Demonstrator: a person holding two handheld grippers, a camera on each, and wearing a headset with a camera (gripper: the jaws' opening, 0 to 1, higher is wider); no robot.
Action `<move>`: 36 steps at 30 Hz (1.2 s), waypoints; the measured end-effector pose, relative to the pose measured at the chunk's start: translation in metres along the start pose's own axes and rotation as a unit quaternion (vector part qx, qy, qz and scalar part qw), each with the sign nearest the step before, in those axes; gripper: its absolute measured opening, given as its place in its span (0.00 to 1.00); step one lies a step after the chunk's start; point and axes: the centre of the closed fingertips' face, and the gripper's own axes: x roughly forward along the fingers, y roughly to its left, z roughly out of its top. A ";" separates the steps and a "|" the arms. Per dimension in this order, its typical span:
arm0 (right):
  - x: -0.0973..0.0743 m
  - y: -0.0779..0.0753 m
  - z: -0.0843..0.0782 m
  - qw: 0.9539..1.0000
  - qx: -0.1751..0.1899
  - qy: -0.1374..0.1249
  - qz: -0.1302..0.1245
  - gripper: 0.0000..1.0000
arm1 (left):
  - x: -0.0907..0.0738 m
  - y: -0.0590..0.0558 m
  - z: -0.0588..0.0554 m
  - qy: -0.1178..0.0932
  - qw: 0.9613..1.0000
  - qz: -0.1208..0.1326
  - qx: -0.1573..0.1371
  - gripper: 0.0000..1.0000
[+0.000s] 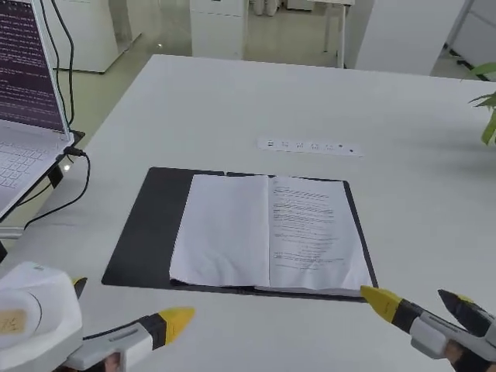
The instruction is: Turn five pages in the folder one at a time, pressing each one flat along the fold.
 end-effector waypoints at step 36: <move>-0.001 -0.005 -0.006 1.000 0.012 -0.006 0.015 0.93 | 0.158 -0.150 0.007 0.045 0.984 -0.137 0.101 0.85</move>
